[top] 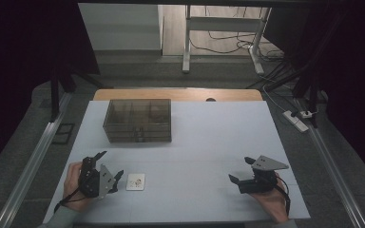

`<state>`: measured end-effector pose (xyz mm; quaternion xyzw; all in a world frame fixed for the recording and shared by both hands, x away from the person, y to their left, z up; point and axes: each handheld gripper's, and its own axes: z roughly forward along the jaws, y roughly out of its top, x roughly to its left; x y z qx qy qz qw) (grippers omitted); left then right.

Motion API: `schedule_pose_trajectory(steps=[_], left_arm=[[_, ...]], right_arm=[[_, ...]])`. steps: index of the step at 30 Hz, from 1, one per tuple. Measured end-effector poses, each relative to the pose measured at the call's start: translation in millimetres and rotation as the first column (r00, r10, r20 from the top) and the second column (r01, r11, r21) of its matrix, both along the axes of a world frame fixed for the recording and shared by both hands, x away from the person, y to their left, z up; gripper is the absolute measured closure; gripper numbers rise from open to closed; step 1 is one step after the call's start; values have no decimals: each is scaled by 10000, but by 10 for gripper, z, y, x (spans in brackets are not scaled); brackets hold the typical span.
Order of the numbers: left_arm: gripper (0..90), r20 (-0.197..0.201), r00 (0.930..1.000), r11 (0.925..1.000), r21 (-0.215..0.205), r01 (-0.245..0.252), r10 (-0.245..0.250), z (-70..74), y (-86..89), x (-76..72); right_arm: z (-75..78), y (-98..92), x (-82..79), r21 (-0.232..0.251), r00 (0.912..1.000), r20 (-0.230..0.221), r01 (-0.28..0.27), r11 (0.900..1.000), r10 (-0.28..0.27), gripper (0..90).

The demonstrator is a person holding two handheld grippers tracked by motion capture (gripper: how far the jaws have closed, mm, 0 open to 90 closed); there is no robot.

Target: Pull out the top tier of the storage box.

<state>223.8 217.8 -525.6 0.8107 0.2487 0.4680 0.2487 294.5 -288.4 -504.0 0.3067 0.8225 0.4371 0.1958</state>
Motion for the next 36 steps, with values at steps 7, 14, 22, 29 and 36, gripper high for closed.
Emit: schedule_pose_trajectory(steps=[7, 14, 22, 29, 36], left_arm=[[134, 47, 10000, 9997, 222, 31, -32, -3, -17, 17], [133, 179, 9998, 9982, 590, 92, -103, -2, -56, 27], [135, 359, 9991, 9954, 944, 175, -209, 3, -107, 39], [140, 446, 9986, 9941, 1063, 226, -275, 16, -137, 51], [144, 558, 9979, 9933, 1128, 257, -321, 30, -165, 70]], right_arm=[[-2, 0, 3, -14, 10000, -6, -2, 10000, 2, 79], [-5, 3, 4, -12, 10000, 0, -5, 10000, 5, 79], [-7, 3, 5, -27, 10000, -14, -1, 10000, 1, 79], [-8, 5, 6, -42, 10000, -26, -7, 10000, 7, 79], [-10, 7, 8, -106, 10000, -55, -14, 9999, 13, 79]])
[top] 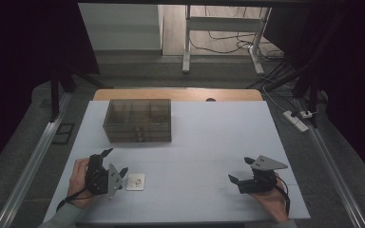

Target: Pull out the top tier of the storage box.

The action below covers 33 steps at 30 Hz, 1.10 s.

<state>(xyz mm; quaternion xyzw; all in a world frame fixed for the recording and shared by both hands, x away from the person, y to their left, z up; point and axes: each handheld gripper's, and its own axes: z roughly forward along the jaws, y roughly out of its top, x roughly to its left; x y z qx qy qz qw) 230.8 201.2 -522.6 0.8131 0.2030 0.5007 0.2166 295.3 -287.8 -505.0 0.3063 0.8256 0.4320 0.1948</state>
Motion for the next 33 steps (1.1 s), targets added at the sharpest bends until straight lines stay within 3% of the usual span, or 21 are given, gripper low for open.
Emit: schedule_pose_trajectory(steps=[33], left_arm=[[164, 137, 9998, 9997, 192, 164, -167, 24, -98, 99]], right_arm=[[-4, 0, 4, -32, 10000, 16, 36, 10000, -36, 79]])
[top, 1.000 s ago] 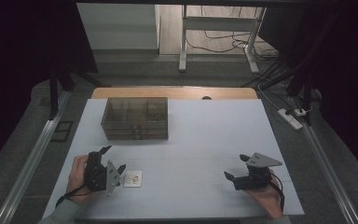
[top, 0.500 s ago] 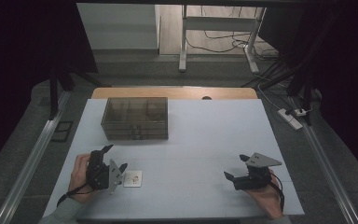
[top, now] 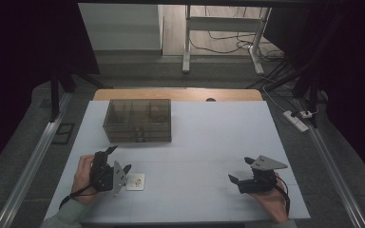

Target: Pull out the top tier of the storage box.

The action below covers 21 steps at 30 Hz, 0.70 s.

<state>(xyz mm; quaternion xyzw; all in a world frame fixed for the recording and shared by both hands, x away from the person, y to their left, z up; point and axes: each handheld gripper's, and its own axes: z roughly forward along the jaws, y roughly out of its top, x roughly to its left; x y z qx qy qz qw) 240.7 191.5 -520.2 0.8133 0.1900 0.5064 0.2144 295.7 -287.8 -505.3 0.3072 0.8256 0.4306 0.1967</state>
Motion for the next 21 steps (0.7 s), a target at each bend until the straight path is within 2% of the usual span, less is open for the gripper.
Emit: schedule_pose_trajectory(steps=[21], left_arm=[[191, 92, 10000, 9999, 137, 33, -34, 14, -54, 122]], right_arm=[[-7, 1, 5, -23, 10000, -54, 20, 10000, -20, 79]])
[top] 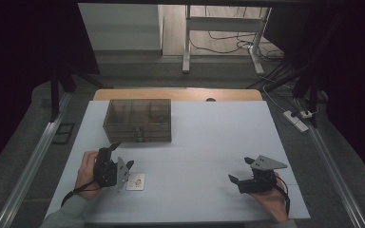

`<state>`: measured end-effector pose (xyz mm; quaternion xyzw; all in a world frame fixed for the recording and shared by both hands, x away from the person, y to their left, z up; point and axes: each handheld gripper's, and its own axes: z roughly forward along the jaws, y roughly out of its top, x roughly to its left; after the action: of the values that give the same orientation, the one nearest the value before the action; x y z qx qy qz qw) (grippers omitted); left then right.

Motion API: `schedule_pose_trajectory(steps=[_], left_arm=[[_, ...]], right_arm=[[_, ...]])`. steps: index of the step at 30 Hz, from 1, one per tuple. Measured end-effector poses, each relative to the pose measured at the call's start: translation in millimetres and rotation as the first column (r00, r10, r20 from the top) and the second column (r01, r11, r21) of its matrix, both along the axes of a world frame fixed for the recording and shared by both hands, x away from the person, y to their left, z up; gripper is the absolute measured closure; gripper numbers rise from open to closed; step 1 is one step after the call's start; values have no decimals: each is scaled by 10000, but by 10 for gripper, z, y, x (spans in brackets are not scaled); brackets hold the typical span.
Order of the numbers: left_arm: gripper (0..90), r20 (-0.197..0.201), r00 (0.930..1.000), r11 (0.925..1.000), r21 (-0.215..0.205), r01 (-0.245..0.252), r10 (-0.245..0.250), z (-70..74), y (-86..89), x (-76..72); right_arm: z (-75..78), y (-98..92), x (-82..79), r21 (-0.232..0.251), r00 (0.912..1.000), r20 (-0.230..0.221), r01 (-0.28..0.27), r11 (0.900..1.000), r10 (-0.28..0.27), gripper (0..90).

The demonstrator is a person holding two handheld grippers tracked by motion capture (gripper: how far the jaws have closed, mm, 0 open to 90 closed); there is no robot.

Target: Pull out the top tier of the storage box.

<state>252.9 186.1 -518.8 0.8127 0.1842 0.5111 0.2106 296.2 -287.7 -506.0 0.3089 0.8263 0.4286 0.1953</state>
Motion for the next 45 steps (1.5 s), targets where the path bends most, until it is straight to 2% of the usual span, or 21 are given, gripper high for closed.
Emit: schedule_pose_trajectory(steps=[21, 45], left_arm=[[203, 74, 9999, 9999, -48, -98, 98, 3, -12, 110], [221, 164, 9998, 9999, 49, -124, 123, 36, -35, 173]], right_arm=[[-3, 2, 1, -54, 10000, -3, 23, 10000, -23, 79], [-8, 4, 3, -59, 10000, -15, 27, 10000, -28, 79]])
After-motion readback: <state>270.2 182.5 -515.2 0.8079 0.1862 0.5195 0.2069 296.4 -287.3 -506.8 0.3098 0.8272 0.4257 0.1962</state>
